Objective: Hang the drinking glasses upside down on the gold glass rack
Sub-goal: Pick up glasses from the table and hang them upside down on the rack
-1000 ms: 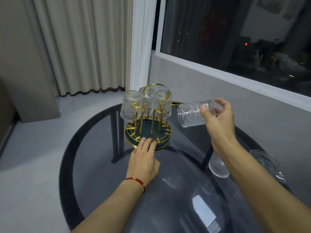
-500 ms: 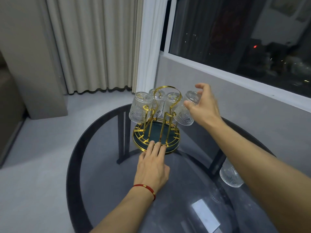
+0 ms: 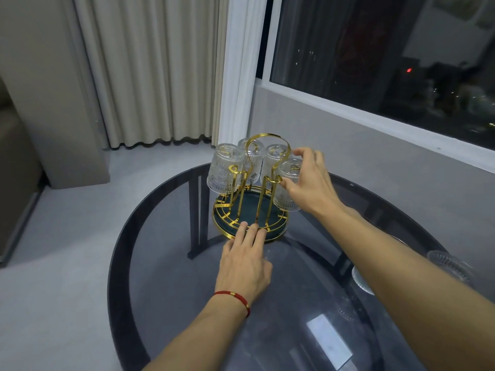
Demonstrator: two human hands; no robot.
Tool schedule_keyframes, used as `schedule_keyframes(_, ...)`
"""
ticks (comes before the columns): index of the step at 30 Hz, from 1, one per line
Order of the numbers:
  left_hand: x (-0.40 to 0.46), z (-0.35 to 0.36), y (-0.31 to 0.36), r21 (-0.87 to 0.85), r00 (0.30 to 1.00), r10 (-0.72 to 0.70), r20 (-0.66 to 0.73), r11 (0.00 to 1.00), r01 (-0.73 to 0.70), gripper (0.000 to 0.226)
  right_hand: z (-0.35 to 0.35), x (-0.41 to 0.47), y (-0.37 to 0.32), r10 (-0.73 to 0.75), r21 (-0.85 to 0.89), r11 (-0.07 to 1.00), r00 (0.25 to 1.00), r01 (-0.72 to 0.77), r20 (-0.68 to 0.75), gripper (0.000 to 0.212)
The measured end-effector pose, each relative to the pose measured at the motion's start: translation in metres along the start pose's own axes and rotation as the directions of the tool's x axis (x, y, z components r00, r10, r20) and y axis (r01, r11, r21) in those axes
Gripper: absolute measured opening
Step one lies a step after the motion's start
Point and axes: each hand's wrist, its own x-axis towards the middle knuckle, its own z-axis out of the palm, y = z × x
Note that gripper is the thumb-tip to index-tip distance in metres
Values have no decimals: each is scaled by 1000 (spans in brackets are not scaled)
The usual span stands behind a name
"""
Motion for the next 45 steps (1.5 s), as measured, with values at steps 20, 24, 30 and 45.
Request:
schedule_keyframes(20,-15,-26,68,-249,982,148,-118,953,-173,55,-72,-190,57,-74,-115,992,987,58,-143,52)
schedule_keyframes(24,-31,-27,98,-382,985,170,-12,910,-162,54,-98,-210,93,31,-226,970,962,-95,-273,59)
schedule_keyframes(30,-54,-39,119,-512,987,92,131,859,-12,48,-107,-229,159,476,54,878,859,-475,-189,121)
schedule_keyframes(45,-61,-69,142,-816,984,39,175,565,123,37,-142,-240,152,258,250,950,919,-186,-300,90)
